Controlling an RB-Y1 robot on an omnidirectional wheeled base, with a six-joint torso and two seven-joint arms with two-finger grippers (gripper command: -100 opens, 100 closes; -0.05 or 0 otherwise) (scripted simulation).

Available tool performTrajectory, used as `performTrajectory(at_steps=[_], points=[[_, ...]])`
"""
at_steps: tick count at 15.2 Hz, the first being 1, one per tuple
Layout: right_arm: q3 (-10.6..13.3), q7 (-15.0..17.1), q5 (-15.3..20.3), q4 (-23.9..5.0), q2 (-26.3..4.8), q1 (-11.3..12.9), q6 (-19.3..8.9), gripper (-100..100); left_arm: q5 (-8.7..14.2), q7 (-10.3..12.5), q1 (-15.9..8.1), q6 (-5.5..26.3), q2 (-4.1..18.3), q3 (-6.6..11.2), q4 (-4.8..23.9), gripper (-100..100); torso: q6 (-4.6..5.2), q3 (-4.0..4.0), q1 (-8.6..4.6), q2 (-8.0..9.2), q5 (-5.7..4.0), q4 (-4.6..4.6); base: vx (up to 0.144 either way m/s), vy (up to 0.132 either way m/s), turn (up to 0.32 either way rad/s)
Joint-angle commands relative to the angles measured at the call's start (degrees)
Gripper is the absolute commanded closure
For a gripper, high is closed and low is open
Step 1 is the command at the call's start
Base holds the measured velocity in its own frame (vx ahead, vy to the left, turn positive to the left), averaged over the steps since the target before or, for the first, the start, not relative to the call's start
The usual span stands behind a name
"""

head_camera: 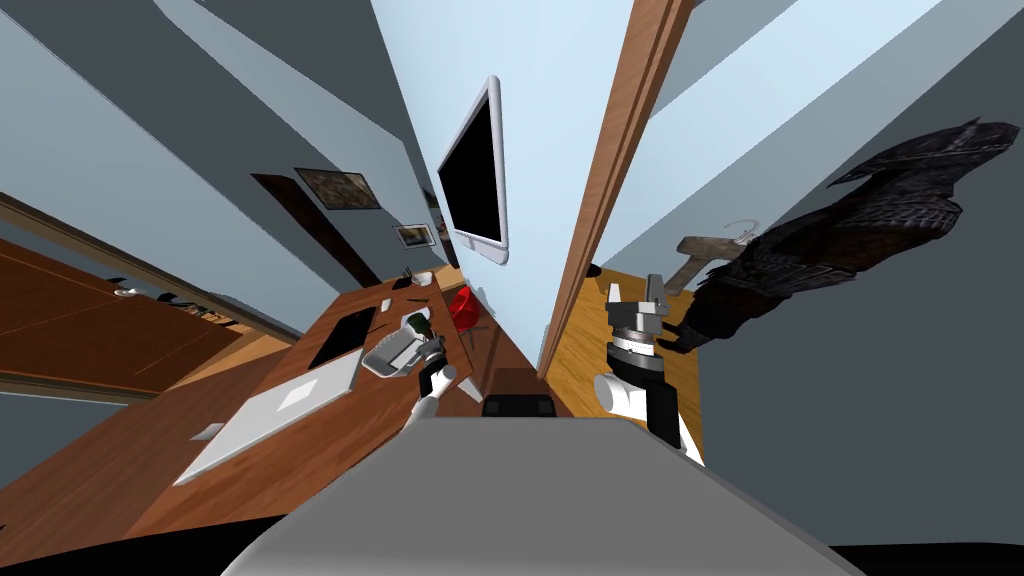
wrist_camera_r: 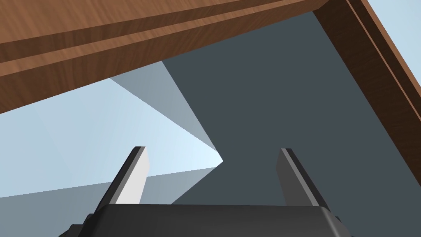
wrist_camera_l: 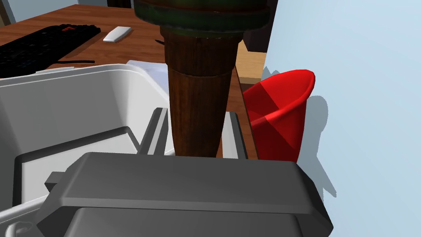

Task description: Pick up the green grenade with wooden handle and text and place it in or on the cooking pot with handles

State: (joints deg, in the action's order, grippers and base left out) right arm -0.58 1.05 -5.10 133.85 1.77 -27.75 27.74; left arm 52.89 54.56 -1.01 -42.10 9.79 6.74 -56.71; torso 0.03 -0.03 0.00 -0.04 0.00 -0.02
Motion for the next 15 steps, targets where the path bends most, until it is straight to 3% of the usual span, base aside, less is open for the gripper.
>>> performTrajectory(at_steps=[1,2,3,7,15], points=[[0.0,0.0,0.0,0.0,0.0,0.0,0.0,0,0.0,0.0,0.0,0.0,0.0,0.00,0.0,100,0.00,0.00,0.00,0.00,0.00,0.00,0.000,0.000,0.000],[0.0,0.0,0.0,0.0,0.0,0.0,0.0,0,0.0,0.0,0.0,0.0,0.0,-0.01,0.0,100,-0.01,0.00,0.00,0.00,0.00,0.00,0.000,0.000,0.000],[0.0,0.0,0.0,0.0,0.0,0.0,0.0,0,-0.6,0.1,1.7,-0.9,-0.9,-1.22,-1.2,100,-0.02,0.00,0.00,0.01,0.00,0.00,-0.006,-0.008,0.077],[0.0,0.0,0.0,0.0,0.0,0.0,0.0,0,-1.5,-0.6,0.0,0.1,2.1,1.35,-1.9,100,-0.26,0.26,-0.24,0.58,-0.04,-0.01,-0.115,-0.060,0.065],[0.0,0.0,0.0,0.0,0.0,0.0,0.0,0,-3.2,-1.3,-2.2,1.5,6.3,5.12,-3.4,100,-2.32,1.38,1.01,1.91,-1.10,0.85,-0.107,-0.028,0.083]])
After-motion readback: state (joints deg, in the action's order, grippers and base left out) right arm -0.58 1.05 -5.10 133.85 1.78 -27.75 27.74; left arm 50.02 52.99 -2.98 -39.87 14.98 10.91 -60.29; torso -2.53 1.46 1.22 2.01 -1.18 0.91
